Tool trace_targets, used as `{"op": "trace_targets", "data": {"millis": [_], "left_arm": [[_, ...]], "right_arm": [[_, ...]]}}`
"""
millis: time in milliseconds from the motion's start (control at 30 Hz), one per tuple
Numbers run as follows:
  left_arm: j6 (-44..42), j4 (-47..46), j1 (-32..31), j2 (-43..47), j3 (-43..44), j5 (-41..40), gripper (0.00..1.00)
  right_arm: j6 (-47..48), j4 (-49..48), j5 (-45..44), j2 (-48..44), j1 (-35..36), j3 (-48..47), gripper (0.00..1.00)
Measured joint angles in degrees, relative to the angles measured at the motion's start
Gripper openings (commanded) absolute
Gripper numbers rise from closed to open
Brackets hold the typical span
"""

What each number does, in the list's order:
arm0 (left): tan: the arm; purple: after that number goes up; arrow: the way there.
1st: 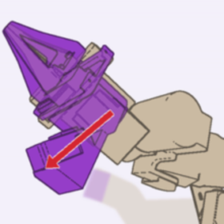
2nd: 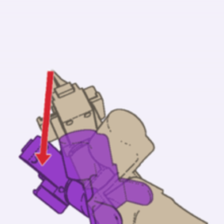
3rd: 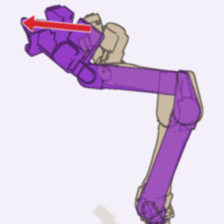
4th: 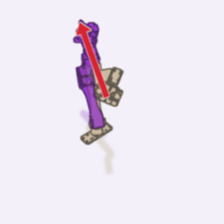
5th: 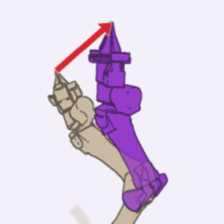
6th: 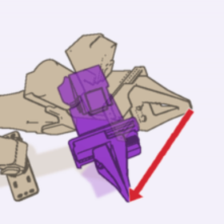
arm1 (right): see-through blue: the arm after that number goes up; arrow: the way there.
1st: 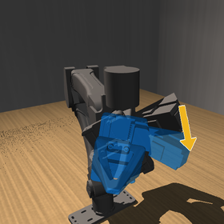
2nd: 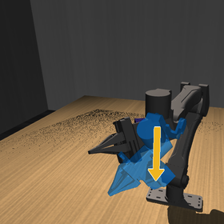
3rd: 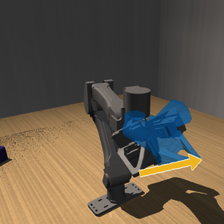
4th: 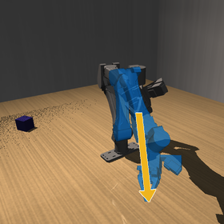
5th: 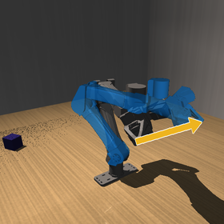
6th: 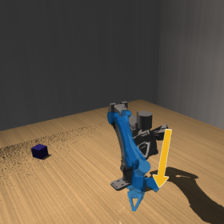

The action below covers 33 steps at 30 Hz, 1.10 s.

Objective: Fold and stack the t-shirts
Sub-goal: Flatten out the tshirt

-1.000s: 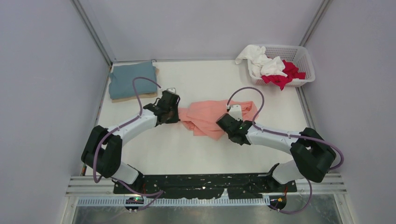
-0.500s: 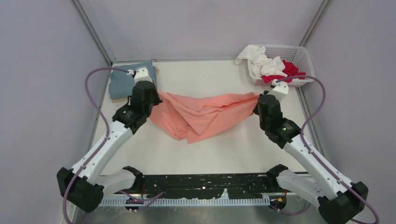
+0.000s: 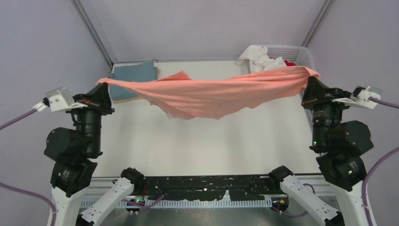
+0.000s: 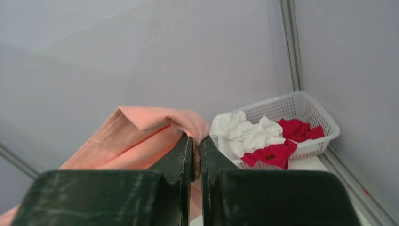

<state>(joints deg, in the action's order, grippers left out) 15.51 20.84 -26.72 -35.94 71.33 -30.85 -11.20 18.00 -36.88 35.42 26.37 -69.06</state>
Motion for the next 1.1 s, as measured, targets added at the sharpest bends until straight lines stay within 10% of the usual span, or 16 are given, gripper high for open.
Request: {"op": "trace_targets", "data": {"millis": [533,800,1100], "left_arm": [[-0.59,0.48,0.0,3.61,2.01,8.41,0.0],[6.14,1.31,0.57,-24.9,-11.91,7.93,0.0],[10.14,7.3,6.8,-57.64,-5.11,11.54,0.0]], "right_arm": [[2.34,7.67,3.13,-2.38,-0.04,-8.57,0.06],[-3.82,12.13,-3.04,17.25,-3.74,3.91,0.06],[-8.72,10.1,4.46,45.0,-15.89,12.33,0.07]]}}
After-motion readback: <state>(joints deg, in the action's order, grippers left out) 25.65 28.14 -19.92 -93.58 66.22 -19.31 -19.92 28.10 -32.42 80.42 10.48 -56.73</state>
